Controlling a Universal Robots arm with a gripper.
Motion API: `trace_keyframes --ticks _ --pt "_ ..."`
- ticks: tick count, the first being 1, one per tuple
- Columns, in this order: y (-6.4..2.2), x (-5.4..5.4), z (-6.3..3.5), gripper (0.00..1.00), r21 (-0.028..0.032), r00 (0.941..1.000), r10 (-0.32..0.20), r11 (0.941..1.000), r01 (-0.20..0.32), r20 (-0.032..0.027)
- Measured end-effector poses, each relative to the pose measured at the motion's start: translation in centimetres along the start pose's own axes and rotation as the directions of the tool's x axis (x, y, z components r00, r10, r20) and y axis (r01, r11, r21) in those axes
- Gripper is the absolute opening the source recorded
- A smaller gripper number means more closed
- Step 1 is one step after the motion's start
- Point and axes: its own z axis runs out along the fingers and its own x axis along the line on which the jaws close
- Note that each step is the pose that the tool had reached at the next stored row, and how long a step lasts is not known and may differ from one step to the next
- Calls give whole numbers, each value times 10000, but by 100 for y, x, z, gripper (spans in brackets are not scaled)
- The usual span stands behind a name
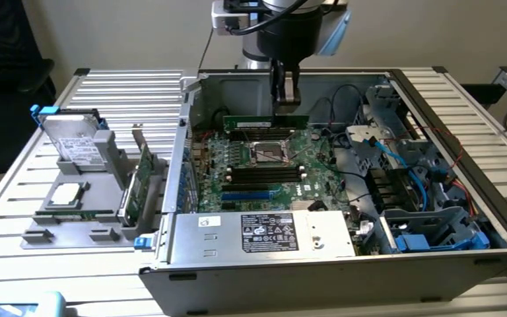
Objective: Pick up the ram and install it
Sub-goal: 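Pick up the ram and move it above insertion slot, then insert the ram into the slot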
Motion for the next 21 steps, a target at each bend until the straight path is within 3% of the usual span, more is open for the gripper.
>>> trace_keyframes --ticks 9,21 --pt "-36 -116 56 14 0 10000 0 10000 0 0" --pt "-44 -140 119 14 -1 10000 1 10000 -1 4"
